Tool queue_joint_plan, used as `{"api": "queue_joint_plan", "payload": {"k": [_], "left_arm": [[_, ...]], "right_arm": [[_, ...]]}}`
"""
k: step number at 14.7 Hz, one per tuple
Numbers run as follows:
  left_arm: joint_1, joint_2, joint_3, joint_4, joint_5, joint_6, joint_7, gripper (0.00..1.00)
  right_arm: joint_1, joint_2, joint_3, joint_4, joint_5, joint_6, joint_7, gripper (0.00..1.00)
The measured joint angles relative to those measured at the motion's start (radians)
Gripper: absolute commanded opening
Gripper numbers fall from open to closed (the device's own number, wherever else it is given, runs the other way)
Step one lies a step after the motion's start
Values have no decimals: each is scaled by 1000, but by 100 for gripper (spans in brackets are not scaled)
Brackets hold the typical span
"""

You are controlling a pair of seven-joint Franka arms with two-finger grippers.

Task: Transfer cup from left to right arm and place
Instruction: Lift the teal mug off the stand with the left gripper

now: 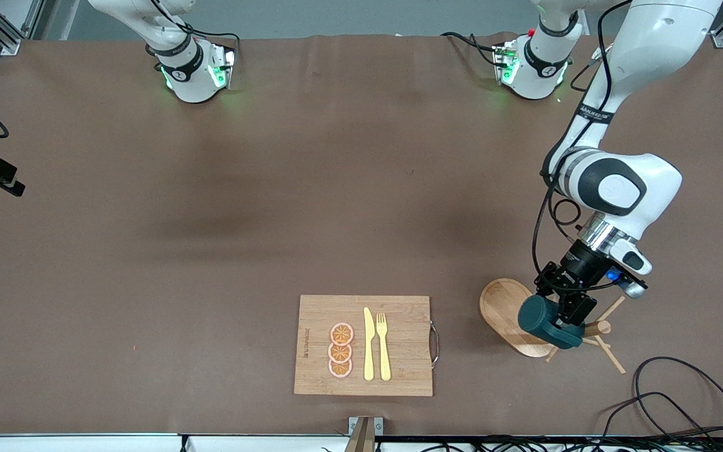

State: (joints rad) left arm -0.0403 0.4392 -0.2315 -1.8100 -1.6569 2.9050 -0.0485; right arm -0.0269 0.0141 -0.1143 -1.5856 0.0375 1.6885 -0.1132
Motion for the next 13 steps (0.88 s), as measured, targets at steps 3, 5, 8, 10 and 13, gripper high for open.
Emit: {"api": "queue_joint_plan", "payload": {"k": [3, 5, 8, 10, 13], "left_arm": [[-36, -17, -2, 0, 0, 58, -3, 79], [-74, -24, -3, -1, 0, 116, -5, 79], [-158, -26, -5, -1, -1, 221, -7, 79], [-220, -27, -6, -1, -1, 287, -8, 79], [-322, -27, -6, -2, -1, 358, -7, 79]], "right_arm": [[0, 0, 0, 0, 0, 0, 0, 100], [0, 0, 0, 0, 0, 0, 0, 100], [0, 0, 0, 0, 0, 0, 0, 100], [0, 0, 0, 0, 0, 0, 0, 100], [0, 0, 0, 0, 0, 0, 0, 100]]}}
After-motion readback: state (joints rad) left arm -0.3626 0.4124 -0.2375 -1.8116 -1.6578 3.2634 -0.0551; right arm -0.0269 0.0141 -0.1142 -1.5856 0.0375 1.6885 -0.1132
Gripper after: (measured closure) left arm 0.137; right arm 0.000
